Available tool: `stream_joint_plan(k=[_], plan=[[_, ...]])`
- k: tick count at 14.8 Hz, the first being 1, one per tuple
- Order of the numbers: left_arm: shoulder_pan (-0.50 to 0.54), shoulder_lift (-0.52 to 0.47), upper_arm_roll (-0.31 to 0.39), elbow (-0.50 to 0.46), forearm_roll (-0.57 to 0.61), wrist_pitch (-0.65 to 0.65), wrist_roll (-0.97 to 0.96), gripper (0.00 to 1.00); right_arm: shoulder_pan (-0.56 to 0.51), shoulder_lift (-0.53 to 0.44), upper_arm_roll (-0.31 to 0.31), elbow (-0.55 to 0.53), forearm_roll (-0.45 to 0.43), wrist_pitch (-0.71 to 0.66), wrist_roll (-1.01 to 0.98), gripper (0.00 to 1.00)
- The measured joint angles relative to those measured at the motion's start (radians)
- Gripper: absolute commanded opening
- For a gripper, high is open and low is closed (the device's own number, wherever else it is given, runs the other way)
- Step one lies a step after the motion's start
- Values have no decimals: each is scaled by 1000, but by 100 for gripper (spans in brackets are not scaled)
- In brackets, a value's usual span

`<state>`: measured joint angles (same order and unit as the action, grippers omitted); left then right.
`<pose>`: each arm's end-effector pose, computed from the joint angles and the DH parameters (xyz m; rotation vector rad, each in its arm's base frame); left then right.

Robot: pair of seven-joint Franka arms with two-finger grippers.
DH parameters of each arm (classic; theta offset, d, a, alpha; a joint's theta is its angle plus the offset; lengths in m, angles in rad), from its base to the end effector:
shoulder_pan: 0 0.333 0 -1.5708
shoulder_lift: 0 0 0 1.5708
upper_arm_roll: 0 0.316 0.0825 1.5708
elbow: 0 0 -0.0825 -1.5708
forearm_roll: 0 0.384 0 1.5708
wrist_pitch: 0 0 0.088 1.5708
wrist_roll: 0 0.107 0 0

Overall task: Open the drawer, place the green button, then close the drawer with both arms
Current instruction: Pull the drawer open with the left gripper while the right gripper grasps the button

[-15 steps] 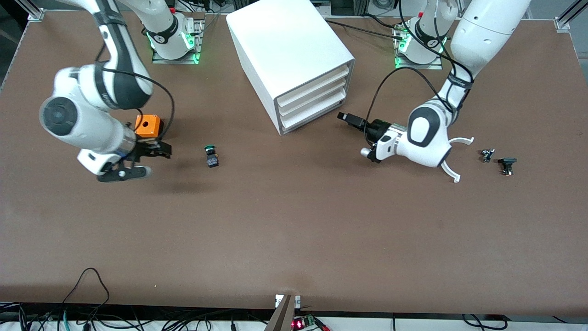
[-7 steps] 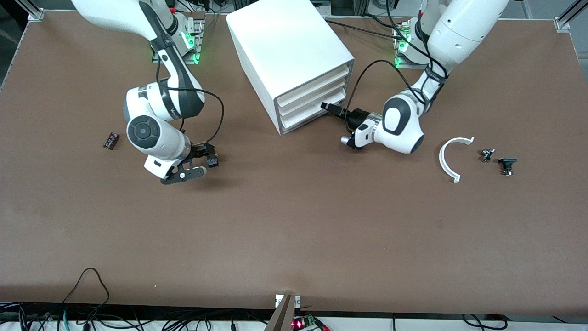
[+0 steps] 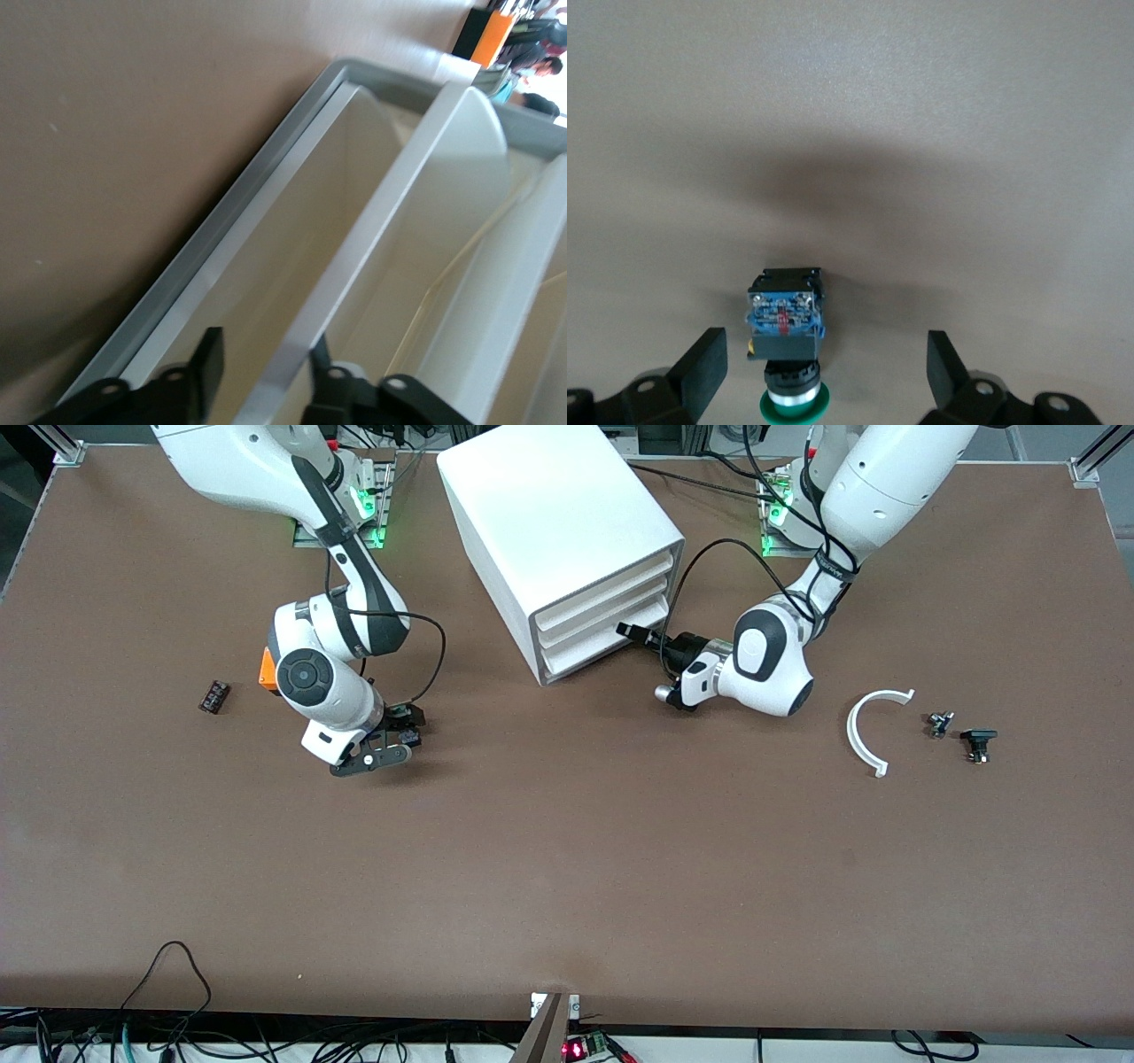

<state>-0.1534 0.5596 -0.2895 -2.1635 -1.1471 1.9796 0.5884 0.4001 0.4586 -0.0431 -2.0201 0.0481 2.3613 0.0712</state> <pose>0.4255 -0.2761 0.1370 2.0321 -0.1117 -0.6896 0.5526 0.2071 0.2116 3.0987 0.3940 -0.1824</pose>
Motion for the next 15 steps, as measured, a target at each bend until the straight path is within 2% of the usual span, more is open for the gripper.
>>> stream_joint_plan(k=[4,7,8,9,12,15], plan=[[37,-30,82,24,-10,-5,6,0,1,9,38,0,0,13,57,100],[74,-40,136,59,-11,-14,27,0,1,12,41,-5,0,18,60,100],[82,-40,151,66,-10,-14,28,21,1,14,42,-8,0,26,60,100],[89,-40,161,73,-10,-14,28,99,1,17,46,-14,0,37,60,100],[103,-45,174,83,-10,-3,26,100,1,24,54,-39,0,70,60,95],[117,-73,186,97,-10,10,24,100,1,32,54,-43,0,75,60,73]])
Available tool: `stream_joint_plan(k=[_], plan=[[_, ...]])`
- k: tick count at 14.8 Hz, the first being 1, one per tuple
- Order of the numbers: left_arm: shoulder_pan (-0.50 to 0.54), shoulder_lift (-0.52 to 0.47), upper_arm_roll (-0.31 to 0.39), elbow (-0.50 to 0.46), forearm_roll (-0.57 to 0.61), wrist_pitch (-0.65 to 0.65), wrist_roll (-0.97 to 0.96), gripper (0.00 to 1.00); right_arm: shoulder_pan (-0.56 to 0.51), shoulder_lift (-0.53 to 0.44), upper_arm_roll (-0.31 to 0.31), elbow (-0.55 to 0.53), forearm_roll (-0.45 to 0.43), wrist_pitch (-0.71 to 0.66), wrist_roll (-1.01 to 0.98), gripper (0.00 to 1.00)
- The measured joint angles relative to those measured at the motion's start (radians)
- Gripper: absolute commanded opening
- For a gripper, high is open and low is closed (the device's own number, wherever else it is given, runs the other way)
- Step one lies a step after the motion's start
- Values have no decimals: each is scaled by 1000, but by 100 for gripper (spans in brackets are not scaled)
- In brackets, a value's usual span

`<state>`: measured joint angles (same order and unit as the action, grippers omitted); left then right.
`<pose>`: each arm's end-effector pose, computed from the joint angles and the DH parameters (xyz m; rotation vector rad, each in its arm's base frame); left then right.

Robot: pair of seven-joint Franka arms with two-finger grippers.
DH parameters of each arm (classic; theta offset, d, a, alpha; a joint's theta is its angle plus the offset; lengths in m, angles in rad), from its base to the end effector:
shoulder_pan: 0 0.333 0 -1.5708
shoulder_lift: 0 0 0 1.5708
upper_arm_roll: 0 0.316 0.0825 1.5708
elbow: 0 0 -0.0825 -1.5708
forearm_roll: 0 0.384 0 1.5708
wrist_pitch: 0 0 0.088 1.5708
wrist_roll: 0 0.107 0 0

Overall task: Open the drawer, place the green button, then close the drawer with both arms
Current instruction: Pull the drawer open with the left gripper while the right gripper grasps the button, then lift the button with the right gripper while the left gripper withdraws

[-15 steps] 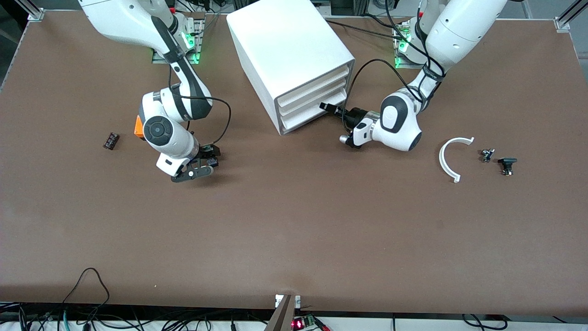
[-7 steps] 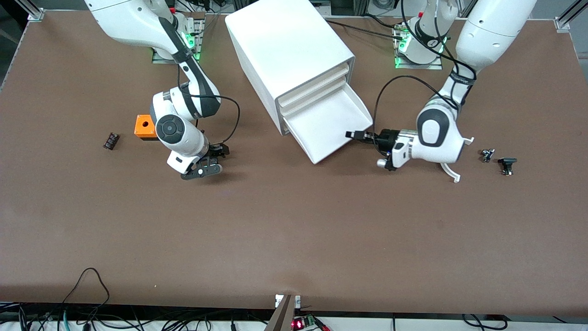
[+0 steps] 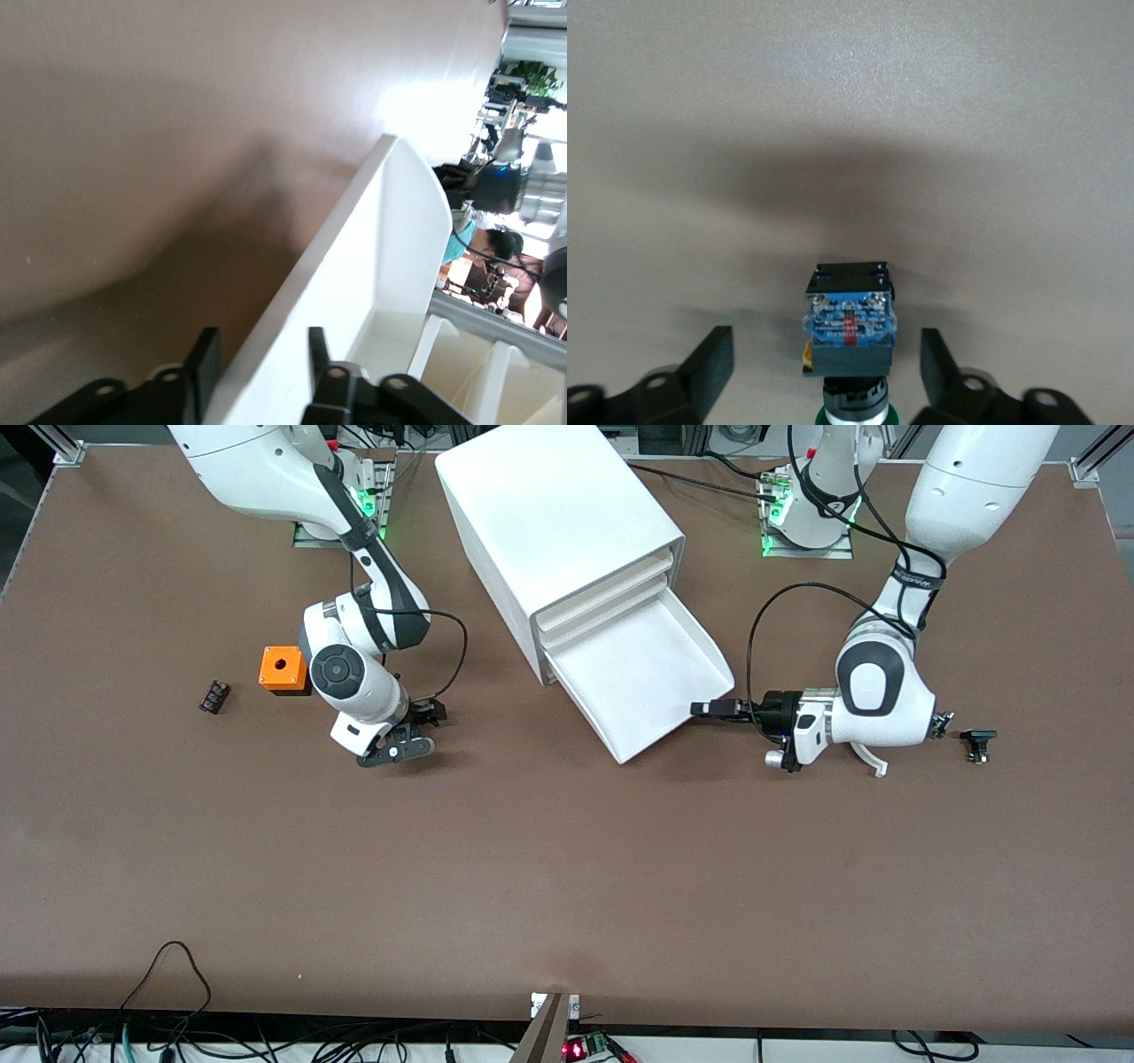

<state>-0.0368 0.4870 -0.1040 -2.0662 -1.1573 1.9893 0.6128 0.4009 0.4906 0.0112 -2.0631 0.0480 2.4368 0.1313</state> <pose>0.5381 -0.1342 0.1873 2.1090 0.0854 -0.3132 0.5297 0.2317 0.1826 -3.1113 -0.3774 0.1912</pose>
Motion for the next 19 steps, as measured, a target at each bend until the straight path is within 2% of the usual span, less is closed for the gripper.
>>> stream_joint_plan(k=[5,9,10,13,17,19], plan=[[113,-113,8,13,1,60,-14,100,0,6,0,-2,0,1,0,54],[152,-178,10,11,15,103,-14,100,-1,13,0,-1,0,9,1,46],[161,-201,10,13,63,112,-14,100,-1,14,0,1,0,11,3,46],[206,-289,26,69,330,84,-18,100,-1,15,0,35,0,15,8,46],[220,-382,94,227,621,-138,-49,100,-2,12,0,94,0,15,8,46],[221,-413,106,300,756,-243,-118,100,-3,11,0,104,0,14,8,46]])
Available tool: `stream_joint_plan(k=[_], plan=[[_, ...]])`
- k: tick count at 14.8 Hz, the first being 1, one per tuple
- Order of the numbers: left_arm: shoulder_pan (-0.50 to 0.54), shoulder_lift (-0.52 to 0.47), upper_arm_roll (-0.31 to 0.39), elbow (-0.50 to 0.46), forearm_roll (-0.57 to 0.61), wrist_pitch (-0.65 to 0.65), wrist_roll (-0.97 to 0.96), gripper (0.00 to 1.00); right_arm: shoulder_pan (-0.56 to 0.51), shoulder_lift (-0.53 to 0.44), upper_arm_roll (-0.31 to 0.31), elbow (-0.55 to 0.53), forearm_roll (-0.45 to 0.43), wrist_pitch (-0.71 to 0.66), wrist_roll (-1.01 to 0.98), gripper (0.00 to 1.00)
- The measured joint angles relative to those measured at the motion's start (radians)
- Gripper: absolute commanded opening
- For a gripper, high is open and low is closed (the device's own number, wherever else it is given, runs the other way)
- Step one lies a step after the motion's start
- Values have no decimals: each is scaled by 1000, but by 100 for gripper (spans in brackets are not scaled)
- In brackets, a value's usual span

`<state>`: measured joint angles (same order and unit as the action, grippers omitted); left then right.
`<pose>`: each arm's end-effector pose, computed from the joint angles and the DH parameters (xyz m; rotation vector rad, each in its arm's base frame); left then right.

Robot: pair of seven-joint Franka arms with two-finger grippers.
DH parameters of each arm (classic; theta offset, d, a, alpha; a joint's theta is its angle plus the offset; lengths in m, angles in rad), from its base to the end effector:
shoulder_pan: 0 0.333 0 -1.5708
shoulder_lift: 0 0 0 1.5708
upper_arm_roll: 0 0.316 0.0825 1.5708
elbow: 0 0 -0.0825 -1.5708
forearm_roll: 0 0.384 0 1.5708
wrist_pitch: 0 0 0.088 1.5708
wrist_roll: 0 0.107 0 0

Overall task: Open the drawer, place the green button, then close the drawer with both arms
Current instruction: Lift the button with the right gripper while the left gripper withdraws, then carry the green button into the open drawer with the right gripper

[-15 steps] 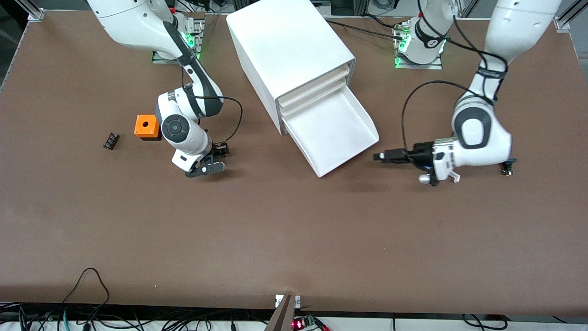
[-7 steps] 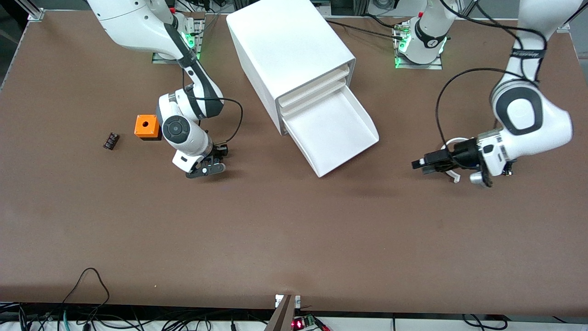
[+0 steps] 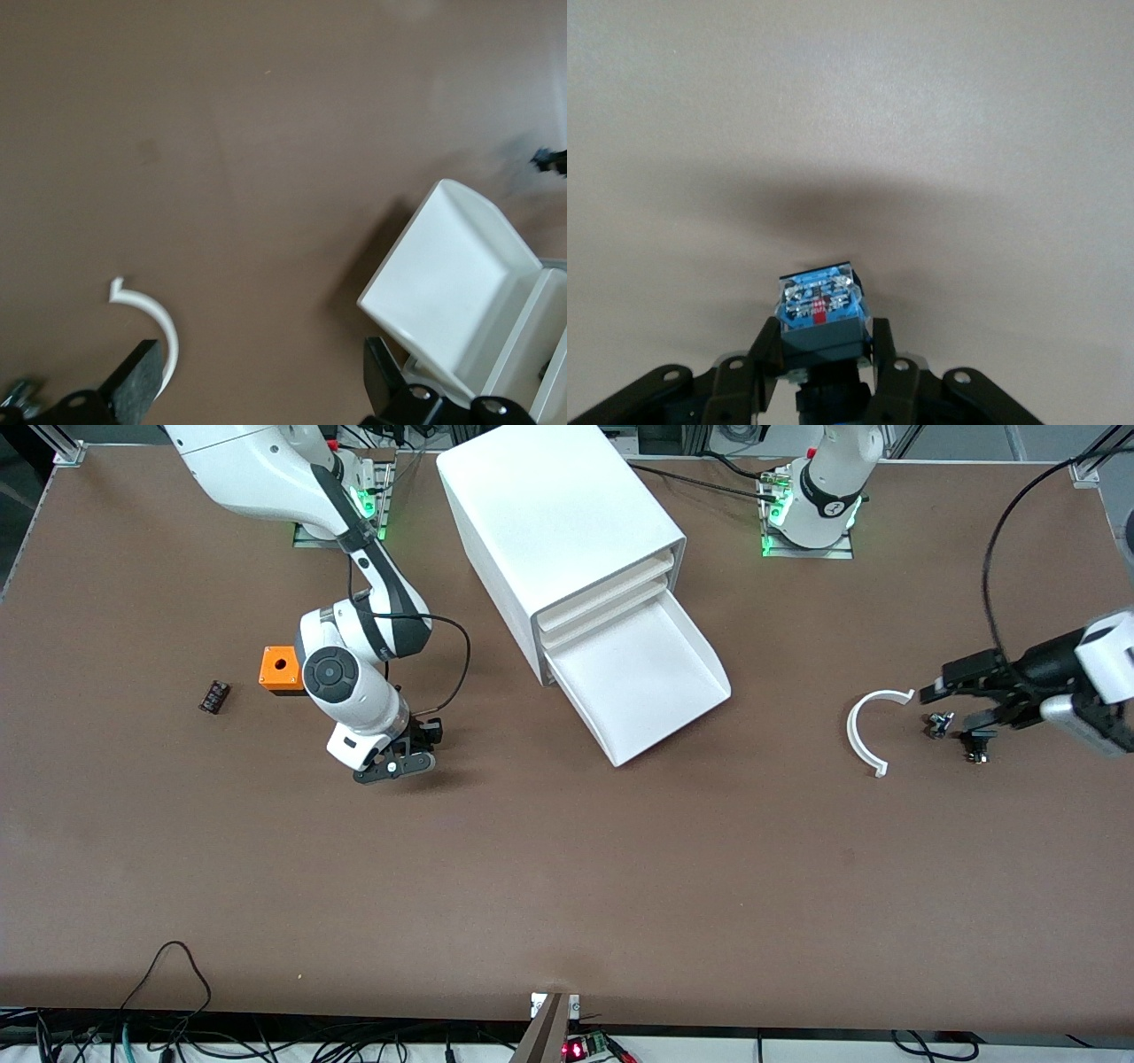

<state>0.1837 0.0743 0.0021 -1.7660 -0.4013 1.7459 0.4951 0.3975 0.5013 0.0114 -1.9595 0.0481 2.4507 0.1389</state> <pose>0.5738 0.0720 0.5114 2.7246 -0.3003 0.0596 0.5662 0.2451 0.2161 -3.0888 -0.3590 0.0303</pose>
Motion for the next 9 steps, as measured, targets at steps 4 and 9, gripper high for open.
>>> stream_joint_plan(k=[4,9], plan=[[-12,-23,-20,156,226,-194,-193,100,0,0,0,0,0,0,0,44],[-42,-29,-80,203,371,-270,-405,100,0,-29,1,81,0,-75,0,44]])
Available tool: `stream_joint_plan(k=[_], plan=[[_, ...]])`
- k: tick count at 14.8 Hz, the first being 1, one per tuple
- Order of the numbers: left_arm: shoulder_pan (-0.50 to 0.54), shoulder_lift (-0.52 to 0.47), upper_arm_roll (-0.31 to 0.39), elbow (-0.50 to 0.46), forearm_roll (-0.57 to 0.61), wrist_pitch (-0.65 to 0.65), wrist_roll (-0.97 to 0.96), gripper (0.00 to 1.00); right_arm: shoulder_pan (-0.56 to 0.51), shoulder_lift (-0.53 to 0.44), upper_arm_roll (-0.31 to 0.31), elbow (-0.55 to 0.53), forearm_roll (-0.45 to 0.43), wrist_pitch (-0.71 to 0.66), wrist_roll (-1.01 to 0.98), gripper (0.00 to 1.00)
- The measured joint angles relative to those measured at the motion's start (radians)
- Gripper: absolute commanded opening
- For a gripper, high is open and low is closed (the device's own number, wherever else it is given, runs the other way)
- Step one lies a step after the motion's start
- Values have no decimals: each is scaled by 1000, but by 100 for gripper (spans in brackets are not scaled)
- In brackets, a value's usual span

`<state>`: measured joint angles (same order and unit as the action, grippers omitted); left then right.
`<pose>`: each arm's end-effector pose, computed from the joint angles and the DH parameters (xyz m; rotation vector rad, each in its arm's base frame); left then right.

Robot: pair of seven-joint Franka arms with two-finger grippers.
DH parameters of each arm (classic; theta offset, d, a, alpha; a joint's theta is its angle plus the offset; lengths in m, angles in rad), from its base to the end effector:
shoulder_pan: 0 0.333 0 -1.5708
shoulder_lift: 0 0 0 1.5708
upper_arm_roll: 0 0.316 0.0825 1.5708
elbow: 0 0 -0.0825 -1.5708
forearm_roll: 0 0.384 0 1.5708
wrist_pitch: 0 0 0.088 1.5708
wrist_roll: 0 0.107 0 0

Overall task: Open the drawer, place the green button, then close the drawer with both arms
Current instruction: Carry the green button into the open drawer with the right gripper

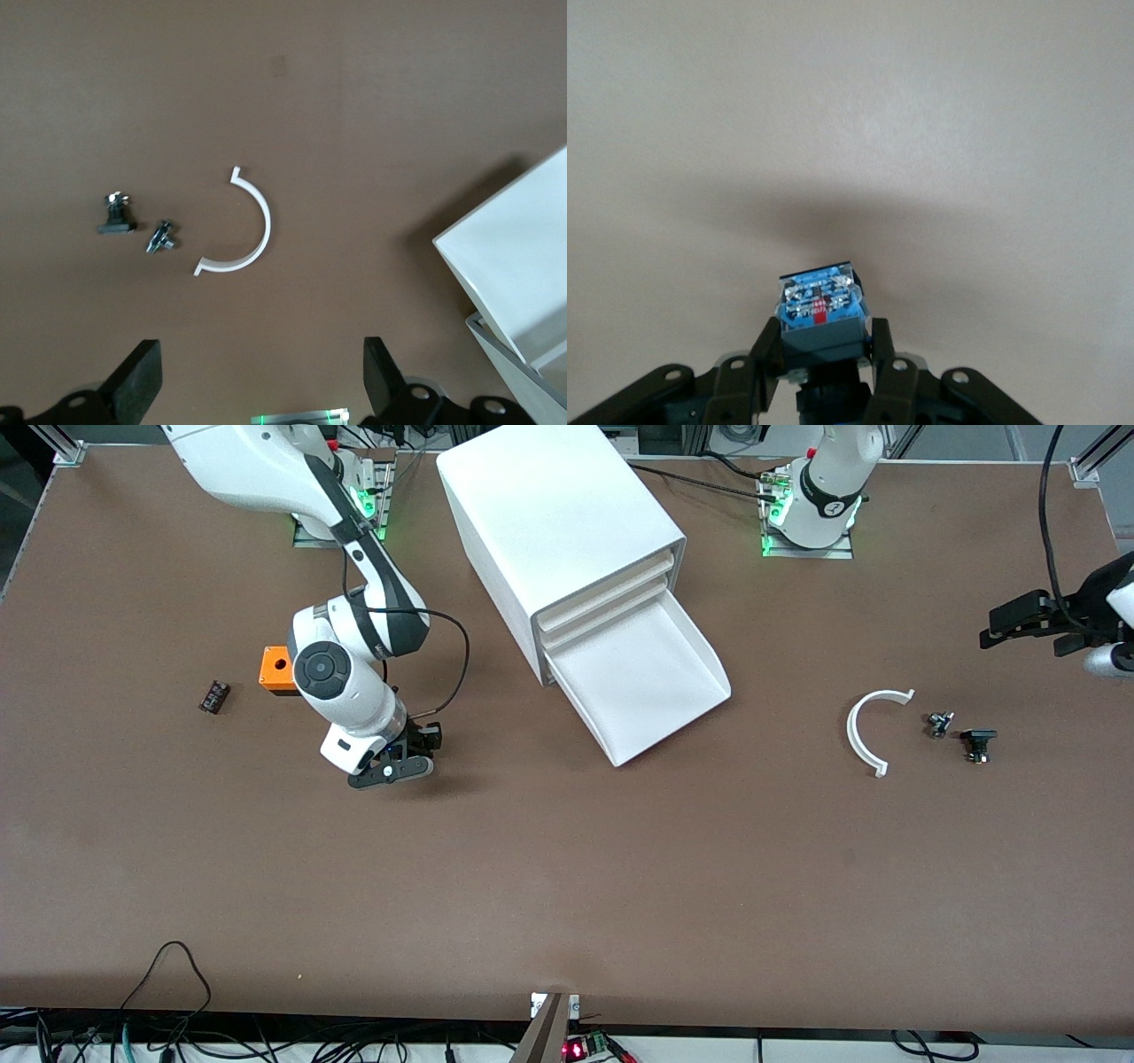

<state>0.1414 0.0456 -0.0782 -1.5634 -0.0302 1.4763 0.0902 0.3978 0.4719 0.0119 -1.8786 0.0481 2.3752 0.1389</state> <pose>0.5558 0.0327 0.5951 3.0910 -0.0433 -0.2006 0.5859 0.2545 0.2609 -3.0757 -0.3634 -0.0203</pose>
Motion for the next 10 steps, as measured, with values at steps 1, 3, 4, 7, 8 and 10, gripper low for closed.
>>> stream_joint_plan(k=[1,3,4,7,8,10], plan=[[-5,0,-1,0,10,-2,-20,100,0,-7,0,43,0,-53,0,44],[-7,-4,0,0,12,7,-33,100,-1,-21,0,127,0,-140,0,44],[-9,-9,1,0,12,13,-36,100,0,-24,1,161,0,-166,-4,44],[-27,-34,0,0,12,12,-127,100,0,-24,42,235,0,-185,-80,44],[-32,-40,0,0,13,9,-166,100,1,-23,65,256,0,-185,-96,44],[-34,-45,0,0,22,7,-220,100,2,-21,117,298,0,-185,-125,44]])
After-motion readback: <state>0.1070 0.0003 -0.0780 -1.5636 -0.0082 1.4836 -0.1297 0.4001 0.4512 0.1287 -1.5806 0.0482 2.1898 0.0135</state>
